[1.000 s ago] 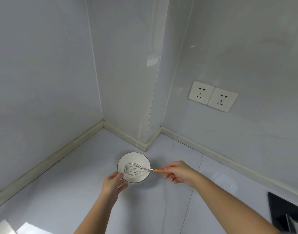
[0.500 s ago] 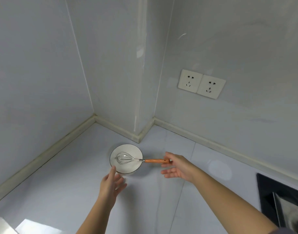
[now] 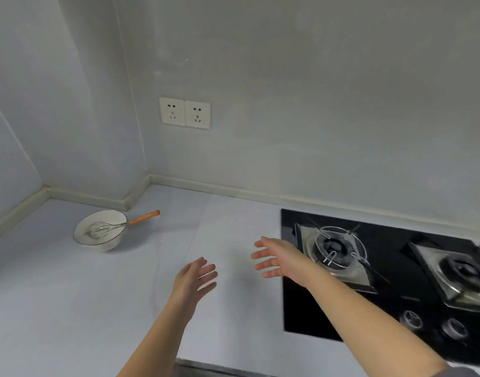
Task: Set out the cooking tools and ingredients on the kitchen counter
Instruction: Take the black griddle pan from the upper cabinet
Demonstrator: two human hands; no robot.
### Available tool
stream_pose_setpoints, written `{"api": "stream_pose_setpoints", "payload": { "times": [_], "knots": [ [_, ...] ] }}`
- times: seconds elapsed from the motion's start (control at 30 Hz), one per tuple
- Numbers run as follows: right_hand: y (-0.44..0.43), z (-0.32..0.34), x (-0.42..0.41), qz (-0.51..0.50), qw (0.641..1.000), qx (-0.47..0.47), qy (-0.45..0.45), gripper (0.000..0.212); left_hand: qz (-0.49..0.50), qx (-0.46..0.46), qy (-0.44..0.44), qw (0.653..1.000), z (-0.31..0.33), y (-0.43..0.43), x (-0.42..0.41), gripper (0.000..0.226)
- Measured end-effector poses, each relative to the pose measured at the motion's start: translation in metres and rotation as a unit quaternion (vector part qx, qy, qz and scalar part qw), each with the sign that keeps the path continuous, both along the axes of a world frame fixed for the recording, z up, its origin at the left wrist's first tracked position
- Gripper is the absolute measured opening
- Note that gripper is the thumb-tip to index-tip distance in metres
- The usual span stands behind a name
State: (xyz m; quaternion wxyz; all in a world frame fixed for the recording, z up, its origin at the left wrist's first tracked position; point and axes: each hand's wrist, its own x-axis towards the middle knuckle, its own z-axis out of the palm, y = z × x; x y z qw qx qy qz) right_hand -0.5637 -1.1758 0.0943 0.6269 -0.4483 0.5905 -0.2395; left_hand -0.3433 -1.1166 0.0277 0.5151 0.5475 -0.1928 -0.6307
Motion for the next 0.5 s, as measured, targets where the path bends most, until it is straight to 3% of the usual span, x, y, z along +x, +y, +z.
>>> {"api": "stream_pose_setpoints", "payload": {
  "times": [0.23, 0.5],
  "knots": [
    [0.151, 0.030, -0.213, -0.178, 0.981, -0.070, -0.015, 0.023, -0.168, -0.084, -0.064, 0.980, 0.056, 0.077, -0.228, 0.017],
    [0.282, 0.115, -0.420, -0.366, 0.906, -0.211, -0.009, 0.018, -0.324, -0.254, -0.081, 0.908, 0.172, 0.124, -0.462, 0.016]
  ]
}}
